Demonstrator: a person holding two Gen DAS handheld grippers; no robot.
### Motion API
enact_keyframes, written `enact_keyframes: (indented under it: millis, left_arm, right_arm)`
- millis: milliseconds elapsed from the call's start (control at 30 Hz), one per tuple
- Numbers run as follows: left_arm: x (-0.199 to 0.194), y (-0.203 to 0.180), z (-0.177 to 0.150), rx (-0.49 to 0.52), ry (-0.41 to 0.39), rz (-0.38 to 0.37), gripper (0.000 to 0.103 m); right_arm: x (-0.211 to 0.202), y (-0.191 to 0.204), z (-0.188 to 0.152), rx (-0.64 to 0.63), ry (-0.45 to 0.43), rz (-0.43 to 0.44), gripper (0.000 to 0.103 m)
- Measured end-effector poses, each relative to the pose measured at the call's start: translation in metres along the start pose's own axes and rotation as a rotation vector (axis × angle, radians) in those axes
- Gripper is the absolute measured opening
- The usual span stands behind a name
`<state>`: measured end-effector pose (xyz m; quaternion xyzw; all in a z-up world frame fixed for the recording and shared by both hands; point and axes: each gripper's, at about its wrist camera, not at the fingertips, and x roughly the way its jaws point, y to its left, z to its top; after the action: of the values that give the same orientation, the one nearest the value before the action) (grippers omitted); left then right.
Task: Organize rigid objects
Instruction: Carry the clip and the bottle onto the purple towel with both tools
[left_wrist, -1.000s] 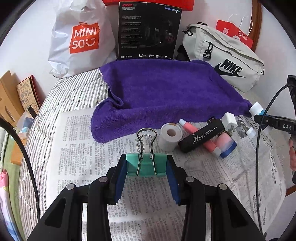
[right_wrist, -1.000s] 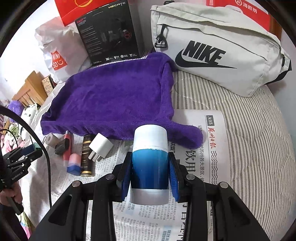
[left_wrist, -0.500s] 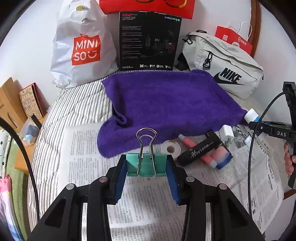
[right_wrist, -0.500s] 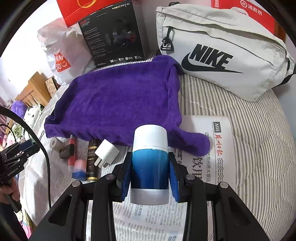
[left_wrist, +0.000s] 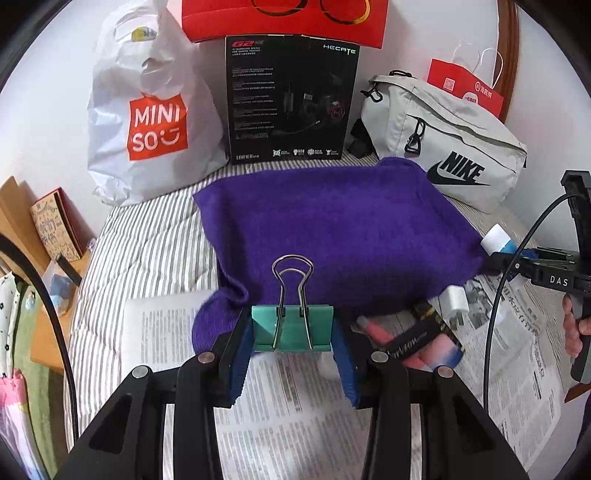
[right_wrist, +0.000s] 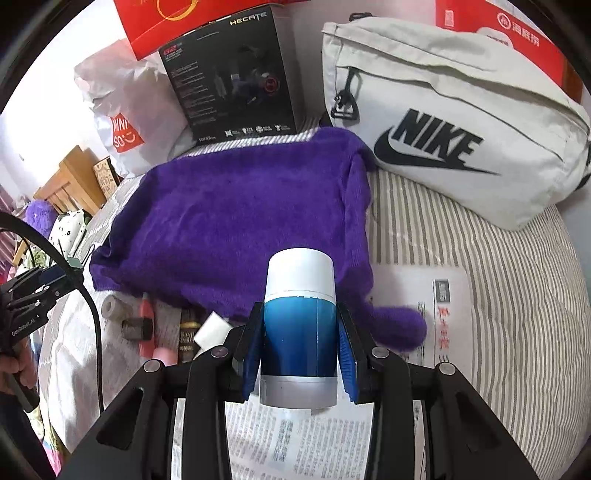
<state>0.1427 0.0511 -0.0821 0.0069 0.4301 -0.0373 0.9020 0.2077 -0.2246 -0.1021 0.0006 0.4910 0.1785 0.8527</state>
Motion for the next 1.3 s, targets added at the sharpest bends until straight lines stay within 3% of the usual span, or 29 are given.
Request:
enact_keyframes:
  millis: [1000, 1300]
  left_arm:
    - [0.084, 0.018, 0.063, -0.042, 0.036, -0.036, 0.039]
    - [0.124, 0.022, 0.066, -0.043, 0.083, 0.013, 0.039]
  right_arm:
    - [0.078, 0.002, 0.063, -0.033, 0.019, -0.005, 0.036]
    - [0.103, -0.001, 0.079, -0.061, 0.030, -0.056, 0.036]
